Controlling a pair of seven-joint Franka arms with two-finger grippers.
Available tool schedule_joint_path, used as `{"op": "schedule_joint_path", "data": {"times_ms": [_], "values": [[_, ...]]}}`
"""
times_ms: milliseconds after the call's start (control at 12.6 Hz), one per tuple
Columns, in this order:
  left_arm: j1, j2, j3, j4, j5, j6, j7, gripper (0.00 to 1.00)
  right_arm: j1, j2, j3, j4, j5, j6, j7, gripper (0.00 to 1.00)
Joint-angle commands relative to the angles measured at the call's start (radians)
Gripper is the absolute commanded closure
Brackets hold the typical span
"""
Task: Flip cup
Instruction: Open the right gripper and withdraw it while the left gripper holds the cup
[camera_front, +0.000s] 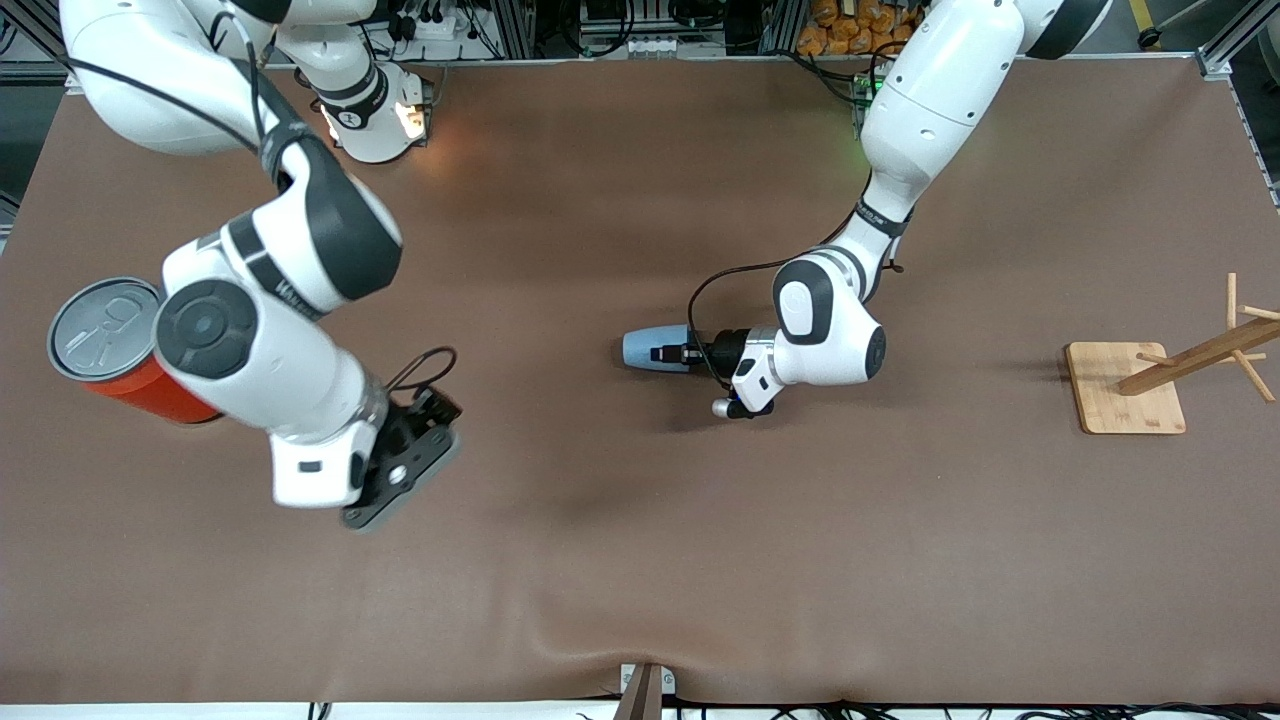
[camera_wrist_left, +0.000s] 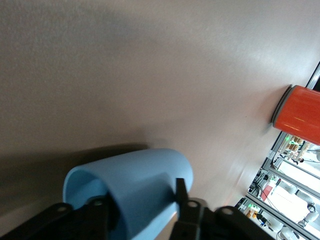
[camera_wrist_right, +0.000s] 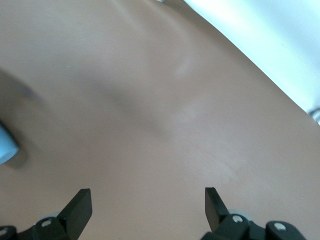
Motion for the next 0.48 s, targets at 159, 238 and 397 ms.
{"op": "schedule_joint_path", "data": {"times_ms": [159, 238, 397], "values": [[-0.004, -0.062, 0.012, -0.024, -0.012, 0.031, -0.001, 1.00, 0.027, -0.045, -0.226, 0.025, 0.148, -0.027, 0.166, 0.00], [-0.002, -0.073, 0.015, -0.028, -0.010, 0.031, -0.009, 1.00, 0.039, -0.082, -0.307, 0.022, 0.189, -0.077, 0.274, 0.00], [0.005, -0.114, 0.035, -0.028, 0.061, 0.033, -0.029, 1.00, 0.045, -0.128, -0.418, 0.013, 0.265, -0.162, 0.410, 0.00]]}}
